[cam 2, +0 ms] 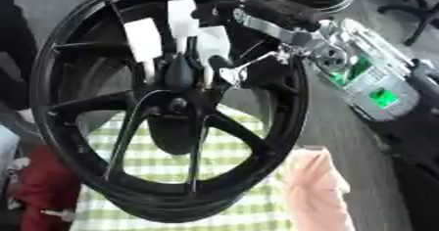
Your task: Pull the pin out of the wheel hub.
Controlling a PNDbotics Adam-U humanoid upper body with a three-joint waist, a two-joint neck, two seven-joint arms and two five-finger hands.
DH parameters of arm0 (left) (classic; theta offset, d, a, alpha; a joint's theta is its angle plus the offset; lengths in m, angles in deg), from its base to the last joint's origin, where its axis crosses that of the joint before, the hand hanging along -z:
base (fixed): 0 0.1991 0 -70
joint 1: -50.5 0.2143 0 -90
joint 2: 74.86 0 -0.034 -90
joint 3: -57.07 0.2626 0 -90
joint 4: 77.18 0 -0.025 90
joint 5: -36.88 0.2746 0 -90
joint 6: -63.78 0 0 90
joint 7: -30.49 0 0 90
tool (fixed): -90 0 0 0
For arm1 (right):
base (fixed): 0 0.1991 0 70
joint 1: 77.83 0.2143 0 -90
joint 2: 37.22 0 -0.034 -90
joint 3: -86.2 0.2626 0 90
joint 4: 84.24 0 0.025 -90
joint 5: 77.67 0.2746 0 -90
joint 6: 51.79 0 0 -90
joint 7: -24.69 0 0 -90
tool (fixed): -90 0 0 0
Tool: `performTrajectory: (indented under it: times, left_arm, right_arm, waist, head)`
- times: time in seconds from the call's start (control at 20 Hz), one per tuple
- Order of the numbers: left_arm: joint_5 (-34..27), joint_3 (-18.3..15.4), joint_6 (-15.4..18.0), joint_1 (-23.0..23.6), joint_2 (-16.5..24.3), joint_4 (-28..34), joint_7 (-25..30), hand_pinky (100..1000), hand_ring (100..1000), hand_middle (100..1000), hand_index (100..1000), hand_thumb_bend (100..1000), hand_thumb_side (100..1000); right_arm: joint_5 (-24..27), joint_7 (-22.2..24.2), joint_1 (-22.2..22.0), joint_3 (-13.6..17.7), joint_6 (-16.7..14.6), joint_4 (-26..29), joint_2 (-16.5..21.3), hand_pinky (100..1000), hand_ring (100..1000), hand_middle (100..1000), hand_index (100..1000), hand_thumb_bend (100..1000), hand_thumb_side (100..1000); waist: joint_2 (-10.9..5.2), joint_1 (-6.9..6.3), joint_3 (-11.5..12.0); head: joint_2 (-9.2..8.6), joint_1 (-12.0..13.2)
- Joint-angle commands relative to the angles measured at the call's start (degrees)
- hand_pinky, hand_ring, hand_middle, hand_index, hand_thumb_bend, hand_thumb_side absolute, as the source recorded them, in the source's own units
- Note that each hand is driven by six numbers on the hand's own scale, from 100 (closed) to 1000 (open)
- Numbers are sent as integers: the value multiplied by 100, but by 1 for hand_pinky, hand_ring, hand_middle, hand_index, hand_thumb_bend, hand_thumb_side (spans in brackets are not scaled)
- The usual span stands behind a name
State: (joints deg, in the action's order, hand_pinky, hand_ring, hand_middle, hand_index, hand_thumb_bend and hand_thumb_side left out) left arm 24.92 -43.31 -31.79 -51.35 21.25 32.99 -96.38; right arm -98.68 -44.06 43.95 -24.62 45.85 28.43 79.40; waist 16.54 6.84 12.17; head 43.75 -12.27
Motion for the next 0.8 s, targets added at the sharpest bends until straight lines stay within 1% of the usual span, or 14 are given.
performTrajectory:
  times: [0.05, 0.8]
  left_arm:
    - [-11, -8, -3, -70, 92, 73, 24, 603, 606, 790, 757, 192, 856]
    - [11, 6, -23, -94, 84, 69, 39, 603, 604, 785, 751, 188, 855]
  right_arm:
    - [-31, -52, 92, 113, 7, -47, 195, 997, 955, 842, 936, 125, 208]
    - [-156, -115, 91, 67, -47, -295, 189, 988, 943, 815, 917, 100, 235]
  waist:
    - [-60, -56, 14]
    - [4, -39, 59]
  head:
    - [-44, -33]
    - [-103, -68]
